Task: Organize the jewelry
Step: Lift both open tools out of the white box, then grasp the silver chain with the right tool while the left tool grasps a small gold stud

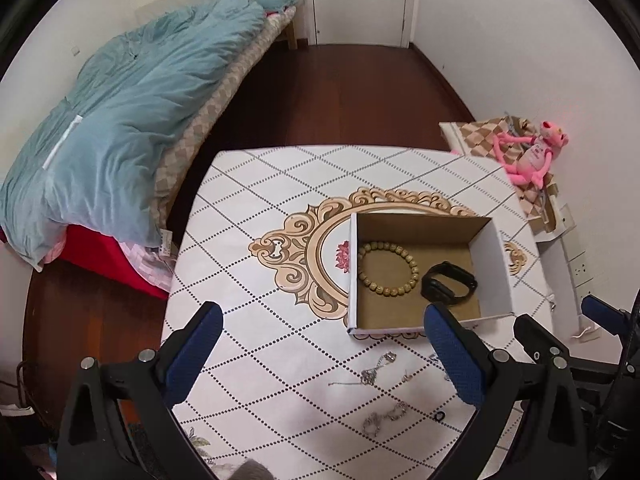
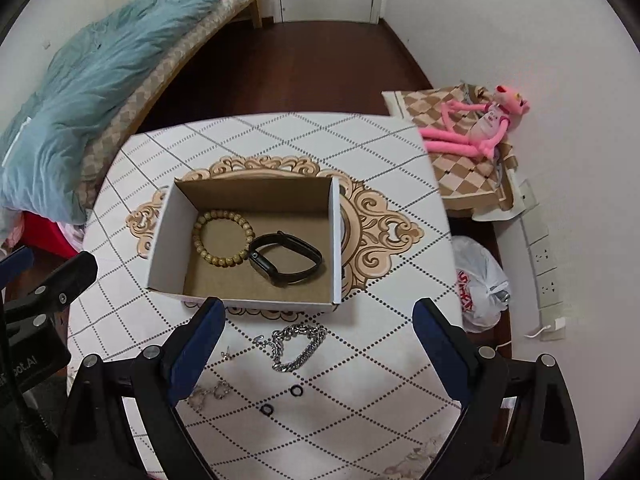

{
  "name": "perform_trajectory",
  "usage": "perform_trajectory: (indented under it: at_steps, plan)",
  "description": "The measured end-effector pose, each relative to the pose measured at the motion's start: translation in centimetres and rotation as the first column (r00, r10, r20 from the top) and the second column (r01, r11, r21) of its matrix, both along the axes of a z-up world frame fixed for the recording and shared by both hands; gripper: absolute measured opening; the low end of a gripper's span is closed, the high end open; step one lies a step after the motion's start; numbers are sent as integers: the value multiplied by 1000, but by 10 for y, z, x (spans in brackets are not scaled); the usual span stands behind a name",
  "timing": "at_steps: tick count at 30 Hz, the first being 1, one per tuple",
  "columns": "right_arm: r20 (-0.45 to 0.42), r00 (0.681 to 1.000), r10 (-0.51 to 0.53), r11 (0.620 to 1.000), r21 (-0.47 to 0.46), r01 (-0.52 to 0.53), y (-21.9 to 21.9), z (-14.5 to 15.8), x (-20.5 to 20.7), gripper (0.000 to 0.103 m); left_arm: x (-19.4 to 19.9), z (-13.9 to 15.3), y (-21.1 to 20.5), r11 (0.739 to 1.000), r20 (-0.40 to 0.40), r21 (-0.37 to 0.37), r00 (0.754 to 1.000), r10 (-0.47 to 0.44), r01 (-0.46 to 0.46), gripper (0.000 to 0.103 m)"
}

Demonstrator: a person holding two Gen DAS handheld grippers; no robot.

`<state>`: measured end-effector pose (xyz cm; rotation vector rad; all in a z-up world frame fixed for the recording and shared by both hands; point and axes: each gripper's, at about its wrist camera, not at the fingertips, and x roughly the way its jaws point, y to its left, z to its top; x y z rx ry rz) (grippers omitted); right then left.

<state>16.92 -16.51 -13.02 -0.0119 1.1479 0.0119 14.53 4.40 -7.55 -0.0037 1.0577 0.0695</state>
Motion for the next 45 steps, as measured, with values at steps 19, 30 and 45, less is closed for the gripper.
perform_trajectory:
  at_steps: [19, 30, 45]
  plan:
    - [10, 999, -37, 997, 63, 36, -19, 11, -75, 96, -73, 9, 15, 998, 43, 15, 998, 53, -53, 103]
    - [-103, 988, -116, 975, 176, 133, -44, -103, -49, 71, -65, -94, 26, 993, -94, 69, 990, 102, -96, 103]
    - [-35, 999, -34, 996, 78, 37, -16, -138, -14, 9, -48, -134, 13, 998, -169, 43, 984, 47, -40, 103]
